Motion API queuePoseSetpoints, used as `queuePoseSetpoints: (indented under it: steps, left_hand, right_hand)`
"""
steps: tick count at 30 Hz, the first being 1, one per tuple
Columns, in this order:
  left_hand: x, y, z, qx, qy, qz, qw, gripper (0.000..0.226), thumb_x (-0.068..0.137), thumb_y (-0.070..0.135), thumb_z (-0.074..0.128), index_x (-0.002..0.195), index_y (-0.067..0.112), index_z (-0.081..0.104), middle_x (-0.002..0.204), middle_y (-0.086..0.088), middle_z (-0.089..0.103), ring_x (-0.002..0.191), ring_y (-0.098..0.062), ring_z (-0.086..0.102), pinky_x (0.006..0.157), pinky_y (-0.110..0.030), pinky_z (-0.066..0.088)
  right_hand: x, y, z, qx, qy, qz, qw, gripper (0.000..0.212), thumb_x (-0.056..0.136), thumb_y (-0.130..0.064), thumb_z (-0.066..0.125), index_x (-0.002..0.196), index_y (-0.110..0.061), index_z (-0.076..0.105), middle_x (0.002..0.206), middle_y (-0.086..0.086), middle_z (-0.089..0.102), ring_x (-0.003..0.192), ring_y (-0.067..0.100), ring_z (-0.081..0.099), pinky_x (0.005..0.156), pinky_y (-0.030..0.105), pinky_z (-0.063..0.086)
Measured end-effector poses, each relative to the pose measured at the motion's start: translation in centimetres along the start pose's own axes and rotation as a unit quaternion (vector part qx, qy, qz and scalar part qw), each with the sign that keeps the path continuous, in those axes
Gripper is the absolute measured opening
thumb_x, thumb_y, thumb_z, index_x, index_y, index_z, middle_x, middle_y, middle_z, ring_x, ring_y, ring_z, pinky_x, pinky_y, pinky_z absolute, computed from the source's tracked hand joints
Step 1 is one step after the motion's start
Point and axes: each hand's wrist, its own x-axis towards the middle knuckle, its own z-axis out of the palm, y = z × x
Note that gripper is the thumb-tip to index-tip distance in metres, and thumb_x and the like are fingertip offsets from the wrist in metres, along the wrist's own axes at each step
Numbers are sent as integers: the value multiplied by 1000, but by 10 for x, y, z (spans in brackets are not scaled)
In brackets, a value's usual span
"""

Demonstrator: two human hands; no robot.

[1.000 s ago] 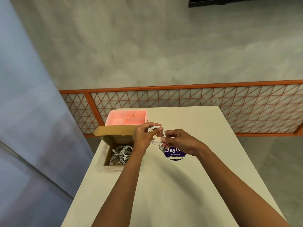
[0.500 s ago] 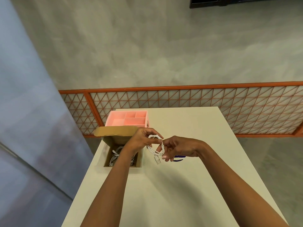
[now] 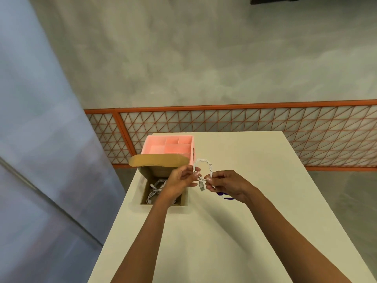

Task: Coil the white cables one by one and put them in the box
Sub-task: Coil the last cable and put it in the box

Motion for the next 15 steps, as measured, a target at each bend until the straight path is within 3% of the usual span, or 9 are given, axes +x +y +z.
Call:
queuePoseSetpoints:
  steps: [4, 11, 15]
  left_hand:
    - [-7, -20, -13, -12, 29, -7, 999, 14, 88, 3, 62, 99, 11, 66, 93, -11, 66, 84, -13, 65, 71, -23, 57]
    - [-19, -59, -48, 4, 102, -71, 992, 13, 85, -1, 65, 98, 1, 67, 81, -10, 66, 70, -10, 67, 66, -22, 57]
    - [-19, -76, -74, -6, 178, -104, 978, 23, 81, -4, 68, 103, -8, 61, 88, -19, 65, 71, -23, 66, 60, -23, 58]
  right_hand:
    - [15, 21, 18, 39, 8, 29, 999, 10, 89, 2, 59, 81, 1, 64, 76, 12, 63, 67, 18, 64, 67, 23, 57]
    - [46, 67, 64, -9, 117, 47, 992, 13, 85, -2, 66, 73, 1, 63, 67, 10, 58, 54, 14, 55, 58, 19, 53]
    - [66, 84, 96, -10, 184, 56, 981, 14, 80, -6, 74, 82, -4, 60, 74, 16, 65, 52, 17, 60, 58, 23, 55]
